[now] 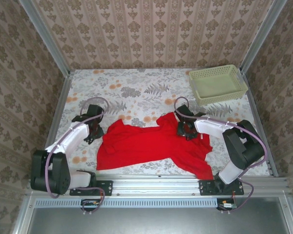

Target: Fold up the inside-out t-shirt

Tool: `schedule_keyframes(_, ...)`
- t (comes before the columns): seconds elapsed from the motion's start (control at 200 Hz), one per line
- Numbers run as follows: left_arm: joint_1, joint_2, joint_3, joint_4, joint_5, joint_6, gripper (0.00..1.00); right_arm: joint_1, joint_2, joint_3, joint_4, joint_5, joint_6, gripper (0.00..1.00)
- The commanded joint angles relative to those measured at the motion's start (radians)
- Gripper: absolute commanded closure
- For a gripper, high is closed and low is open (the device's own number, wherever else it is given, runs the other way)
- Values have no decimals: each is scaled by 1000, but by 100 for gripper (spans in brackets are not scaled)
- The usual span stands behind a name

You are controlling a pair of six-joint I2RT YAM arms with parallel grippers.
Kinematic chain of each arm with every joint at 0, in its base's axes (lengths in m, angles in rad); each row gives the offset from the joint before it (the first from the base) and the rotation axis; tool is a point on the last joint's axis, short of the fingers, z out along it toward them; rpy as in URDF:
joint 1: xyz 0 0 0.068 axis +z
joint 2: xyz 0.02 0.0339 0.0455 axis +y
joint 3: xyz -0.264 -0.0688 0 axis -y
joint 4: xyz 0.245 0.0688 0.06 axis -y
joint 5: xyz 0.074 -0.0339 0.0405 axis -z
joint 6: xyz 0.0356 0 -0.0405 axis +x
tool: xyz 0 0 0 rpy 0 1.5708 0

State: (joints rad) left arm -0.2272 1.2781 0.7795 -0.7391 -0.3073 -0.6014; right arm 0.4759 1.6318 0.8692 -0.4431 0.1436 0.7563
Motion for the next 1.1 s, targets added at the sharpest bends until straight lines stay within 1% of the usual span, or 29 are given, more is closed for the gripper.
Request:
schedule_keyframes(0.0, -9, -40, 26, -55, 9, 32, 70, -11, 11, -30, -59, 71, 30, 57)
schedule_keyframes(0.05, -51, -55, 48, -75, 1, 32, 69, -10, -10, -26, -69, 85, 25, 57)
schedule_keyframes(0.08, -90, -65, 55, -70, 1, 50, 65, -10, -22, -24, -77, 95, 22, 58)
schedule_keyframes(0.105, -134, -69, 65, -72, -8, 55, 62, -9, -34, -23, -83, 101, 19, 57)
schedule_keyframes(0.16, -218, -59, 96, -101, -47, 40, 60, -8, -55, -23, -87, 105, 11, 57)
schedule_keyframes(0.175, -262, -53, 105, -107, -53, 38, 58, -9, -61, -22, -88, 105, 10, 57)
schedule_keyframes(0.195, -295, -43, 115, -115, -65, 35, 57, -8, -65, -23, -88, 107, 8, 57)
schedule_keyframes(0.235, -356, -16, 135, -132, -93, 24, 56, -8, -74, -24, -88, 108, 5, 57)
schedule_keyframes(0.29, -412, 27, 152, -127, -99, 23, 55, -9, -82, -24, -88, 109, 5, 57)
schedule_keyframes(0.33, -432, 63, 153, -112, -79, 28, 55, -9, -82, -25, -88, 111, 4, 57)
schedule_keyframes(0.41, -440, 148, 159, -86, -45, 35, 57, -11, -75, -26, -88, 119, 7, 57)
schedule_keyframes(0.47, -436, 208, 167, -95, -65, 26, 60, -13, -70, -27, -87, 120, 8, 57)
schedule_keyframes(0.525, -417, 255, 175, -99, -73, 22, 63, -14, -69, -30, -88, 126, 12, 57)
schedule_keyframes(0.625, -376, 309, 168, -68, -42, 27, 63, -20, -74, -39, -88, 129, 17, 57)
schedule_keyframes(0.745, -328, 333, 157, -55, -49, 20, 63, -25, -76, -47, -87, 131, 17, 57)
schedule_keyframes(0.88, -274, 343, 142, -20, -19, 38, 64, -28, -74, -49, -87, 130, 17, 57)
schedule_keyframes(1.095, -258, 347, 138, -29, -14, 32, 63, -32, -78, -49, -88, 133, 15, 57)
